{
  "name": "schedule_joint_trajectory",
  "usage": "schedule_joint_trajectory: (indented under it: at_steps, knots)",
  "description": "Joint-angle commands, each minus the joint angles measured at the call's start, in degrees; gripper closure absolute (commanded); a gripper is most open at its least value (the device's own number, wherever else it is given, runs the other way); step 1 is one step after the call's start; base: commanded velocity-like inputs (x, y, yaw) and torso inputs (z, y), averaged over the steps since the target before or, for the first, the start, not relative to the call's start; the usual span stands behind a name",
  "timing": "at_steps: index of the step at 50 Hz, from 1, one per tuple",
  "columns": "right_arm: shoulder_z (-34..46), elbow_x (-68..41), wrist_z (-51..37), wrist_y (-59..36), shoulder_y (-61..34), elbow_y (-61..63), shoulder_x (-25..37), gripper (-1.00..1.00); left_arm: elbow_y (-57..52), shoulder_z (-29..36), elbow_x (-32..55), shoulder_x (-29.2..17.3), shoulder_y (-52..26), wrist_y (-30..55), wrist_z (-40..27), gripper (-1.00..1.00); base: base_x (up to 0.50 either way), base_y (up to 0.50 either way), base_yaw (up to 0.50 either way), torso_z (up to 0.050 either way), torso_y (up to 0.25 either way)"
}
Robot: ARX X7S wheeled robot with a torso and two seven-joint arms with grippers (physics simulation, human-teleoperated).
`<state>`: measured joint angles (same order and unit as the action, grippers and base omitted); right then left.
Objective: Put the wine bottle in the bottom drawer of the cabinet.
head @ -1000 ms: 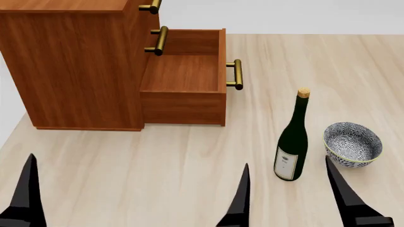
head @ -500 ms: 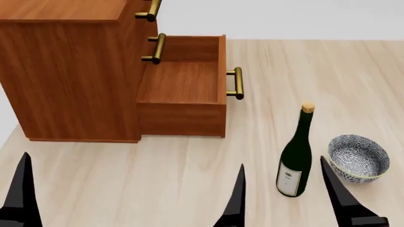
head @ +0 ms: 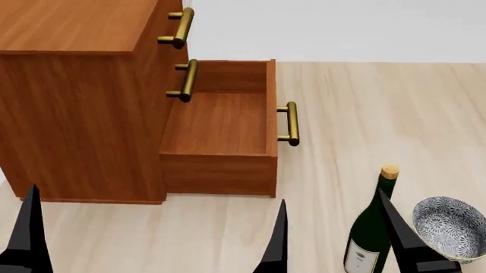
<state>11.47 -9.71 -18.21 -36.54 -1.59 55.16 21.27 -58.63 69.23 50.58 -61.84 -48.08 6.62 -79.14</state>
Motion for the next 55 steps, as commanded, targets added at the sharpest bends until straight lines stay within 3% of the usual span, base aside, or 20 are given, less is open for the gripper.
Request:
schedule_joint_trajectory:
  at_steps: [1,55]
  knots:
    - [0.6,-0.3,-0.2,-0.1,-0.2,0.4,0.1,-1.0,0.5,0.6,-0.3,0.3,0.0,-0.4,0.1,-1.0,0.26,0.05,0.0,0.0,0.0]
    - [1.8,-1.1,-1.2,1.1,0.1,-1.8,0.9,-1.0,1.4,1.7,-1.5,0.2,0.5,-1.5,0.3,-1.0,0.25,0.06,0.0,0.0,0.0]
